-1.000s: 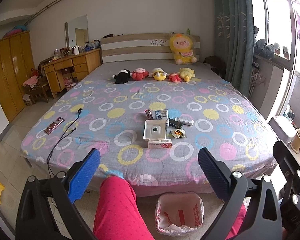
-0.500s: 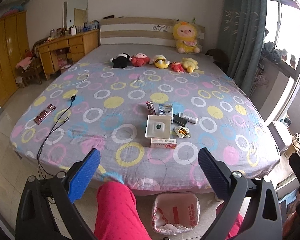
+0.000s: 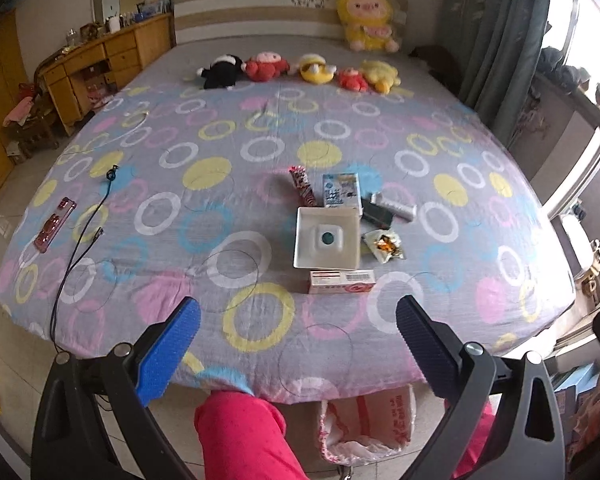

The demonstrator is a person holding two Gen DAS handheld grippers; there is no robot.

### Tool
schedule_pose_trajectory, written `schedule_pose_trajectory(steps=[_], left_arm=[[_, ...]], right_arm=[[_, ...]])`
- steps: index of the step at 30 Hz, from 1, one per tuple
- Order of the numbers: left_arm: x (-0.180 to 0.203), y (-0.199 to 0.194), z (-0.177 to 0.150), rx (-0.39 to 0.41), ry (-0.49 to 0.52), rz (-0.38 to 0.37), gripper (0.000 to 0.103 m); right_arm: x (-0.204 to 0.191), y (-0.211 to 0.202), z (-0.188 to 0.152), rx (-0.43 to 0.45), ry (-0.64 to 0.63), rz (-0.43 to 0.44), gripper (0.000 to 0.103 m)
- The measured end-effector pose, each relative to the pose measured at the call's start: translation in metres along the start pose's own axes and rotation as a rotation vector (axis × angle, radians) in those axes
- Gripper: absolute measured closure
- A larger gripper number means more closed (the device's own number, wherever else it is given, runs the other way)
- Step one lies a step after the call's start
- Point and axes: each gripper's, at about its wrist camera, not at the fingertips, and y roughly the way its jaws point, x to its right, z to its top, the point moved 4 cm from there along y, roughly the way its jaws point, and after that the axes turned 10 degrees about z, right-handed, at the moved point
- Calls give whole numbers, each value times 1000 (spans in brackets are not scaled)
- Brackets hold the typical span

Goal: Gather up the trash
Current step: 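Move both tools toward the white tray and the orange-printed snack wrapper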

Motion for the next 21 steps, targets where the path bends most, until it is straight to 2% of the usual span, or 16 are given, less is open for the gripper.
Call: schedule_pose_trajectory(steps=[11, 21], left_arm=[[-2, 88, 26, -103, 23, 20, 7], [-1, 180, 41, -232, 5, 19, 7]], right_arm=[[11, 94, 15, -121, -55, 5, 6], [20, 186, 3, -223, -47, 41, 6]])
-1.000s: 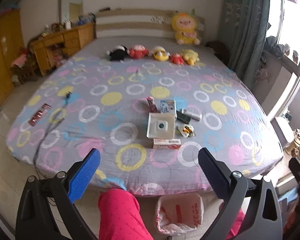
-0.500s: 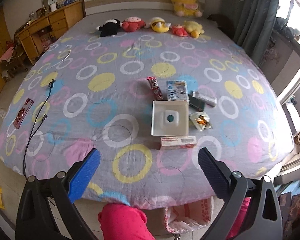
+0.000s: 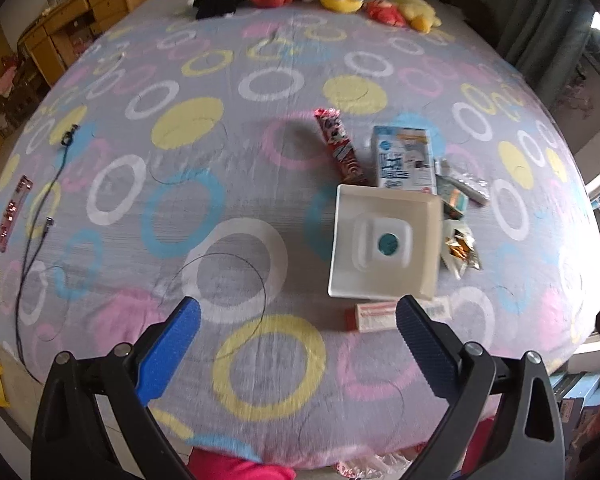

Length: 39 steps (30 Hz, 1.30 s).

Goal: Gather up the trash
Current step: 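Move both tools toward the white tray and the orange-printed snack wrapper, then grasp the white tray with the left tool while the right tool grasps the snack wrapper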

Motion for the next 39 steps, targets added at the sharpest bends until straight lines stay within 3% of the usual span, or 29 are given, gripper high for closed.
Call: schedule_pose_trajectory(steps=[11, 16, 23, 30, 35, 39], left_arm=[[7, 61, 18, -69, 11, 13, 11], [11, 86, 18, -109, 14, 16, 18], [17, 110, 23, -124, 29, 33, 19], [22, 126, 30, -142, 46, 10, 27], [22, 130, 36, -129, 56, 14, 28], [21, 133, 39, -140, 38, -23, 27]], right_arm=[[9, 100, -6, -122, -1, 15, 6], [10, 131, -12, -165, -14, 28, 6], [12, 175, -15, -218, -4, 55, 6], [14, 197, -18, -247, -6, 62, 6], [15, 206, -20, -259, 20, 92, 6], [18, 208, -19, -261, 38, 115, 11]])
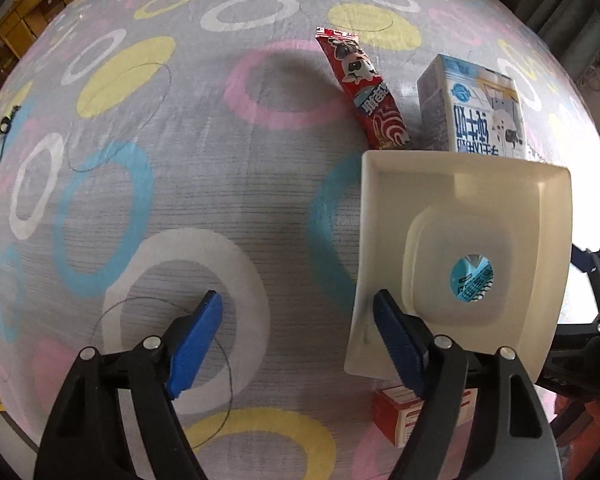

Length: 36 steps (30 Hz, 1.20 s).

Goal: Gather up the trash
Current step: 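Grasp the white tray with the left tool while the right tool grasps the snack wrapper, then carry the white tray and snack wrapper down over the trash bag with both tools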

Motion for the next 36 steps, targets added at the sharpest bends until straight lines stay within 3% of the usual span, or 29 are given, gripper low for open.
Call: schedule_pose_trajectory(steps=[3, 8, 11, 13, 14, 16, 21, 30, 36], left_arm=[[-5, 2, 0, 3, -7, -32, 27], [-6, 5, 4, 1, 2, -31, 28], [-1, 1, 3, 5, 5, -22, 48], [4, -3, 0, -3, 1, -25, 75], [4, -4, 2, -6, -3, -26, 79], [7, -3, 3, -23, -20, -55, 91], [12, -4, 1, -36, -64, -75, 93], [3, -15, -3, -5, -89, -45, 100], [-3, -29, -22, -19, -107, -50, 102]], right_arm=[[2, 0, 1, 1, 9, 10, 14], [2, -1, 2, 10, 16, 22, 33], [1, -2, 5, 14, 13, 24, 42], [-2, -3, 5, 14, 11, 25, 51], [-3, -4, 4, 14, 9, 26, 54], [-6, -7, 2, 17, 5, 25, 77], [-8, -11, 0, 22, 11, 3, 80], [-7, -42, -6, 72, 29, -21, 80], [-12, -61, -15, 90, 50, -22, 80]])
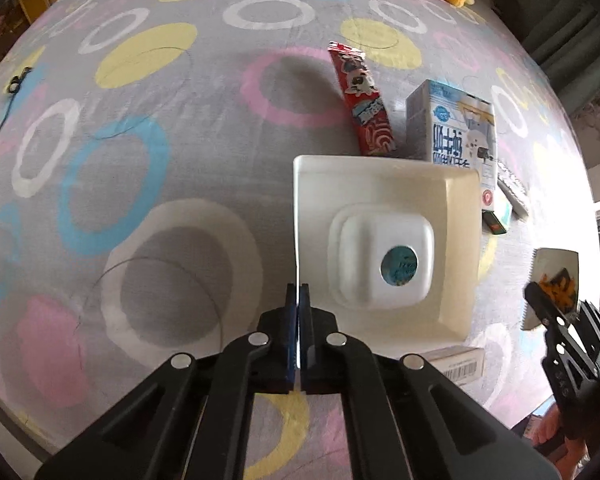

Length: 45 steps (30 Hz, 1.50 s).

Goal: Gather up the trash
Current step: 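Carry the white tray and snack wrapper down over the trash bag with both tools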

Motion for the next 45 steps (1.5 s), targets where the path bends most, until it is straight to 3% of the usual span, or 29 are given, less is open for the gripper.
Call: schedule_pose_trajectory(steps=[14, 28, 36, 45], left_arm=[[-22, -74, -39, 88, -10, 24, 102], [-11, -152, -147, 149, 43, -5, 102], [8, -161, -213, 157, 86, -19, 102], [23, -146, -271, 125, 122, -23, 102]], right_arm=[[-24, -79, -13, 89, -12, -26, 80], [-67, -160, -74, 145, -18, -52, 80], [-84, -188, -129, 146, -18, -37, 80], [-98, -197, -186, 133, -37, -34, 80]])
